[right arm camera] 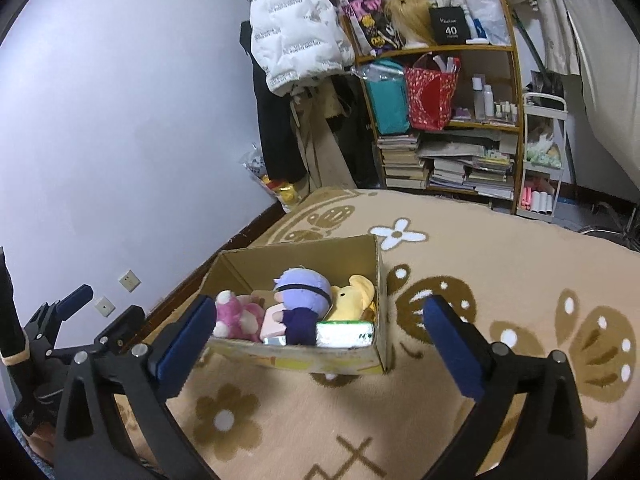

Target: Organize soft objects

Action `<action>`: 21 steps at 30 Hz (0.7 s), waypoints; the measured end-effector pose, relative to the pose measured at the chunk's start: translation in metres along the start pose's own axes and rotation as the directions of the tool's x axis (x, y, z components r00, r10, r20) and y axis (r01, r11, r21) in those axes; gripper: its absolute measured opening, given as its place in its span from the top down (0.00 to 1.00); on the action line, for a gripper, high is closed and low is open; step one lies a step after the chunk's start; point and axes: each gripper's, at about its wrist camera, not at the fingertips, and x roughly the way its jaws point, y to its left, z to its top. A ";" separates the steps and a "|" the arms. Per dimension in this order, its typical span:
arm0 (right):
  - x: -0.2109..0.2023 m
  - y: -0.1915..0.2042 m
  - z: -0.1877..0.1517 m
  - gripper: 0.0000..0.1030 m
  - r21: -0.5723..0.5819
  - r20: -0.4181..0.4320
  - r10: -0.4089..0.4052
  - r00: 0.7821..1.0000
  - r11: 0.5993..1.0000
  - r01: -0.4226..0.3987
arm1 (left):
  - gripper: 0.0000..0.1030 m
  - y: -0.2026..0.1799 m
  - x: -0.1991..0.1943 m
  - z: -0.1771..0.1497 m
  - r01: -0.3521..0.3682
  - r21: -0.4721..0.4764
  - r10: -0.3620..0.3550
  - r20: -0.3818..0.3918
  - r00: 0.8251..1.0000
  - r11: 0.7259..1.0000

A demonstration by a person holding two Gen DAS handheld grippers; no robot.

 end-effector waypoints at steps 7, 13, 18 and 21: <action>-0.039 0.011 -0.012 0.00 -0.013 0.048 0.013 0.999 1.000 -0.012 | 0.00 0.011 -0.045 -0.006 -0.006 -0.021 0.007 0.049 0.999 1.000; -0.062 0.021 -0.024 0.00 -0.028 0.079 0.024 0.997 0.999 -0.022 | 0.00 0.016 -0.069 -0.018 -0.013 -0.034 0.015 0.056 0.998 0.999; -0.076 0.032 -0.038 0.00 -0.051 0.107 0.023 0.994 0.999 -0.017 | 0.00 0.023 -0.082 -0.028 -0.026 -0.055 0.030 0.066 0.997 0.998; -0.082 0.035 -0.045 0.00 -0.040 0.127 0.017 0.992 0.999 -0.012 | 0.00 0.026 -0.091 -0.033 -0.029 -0.073 0.035 0.092 0.995 0.997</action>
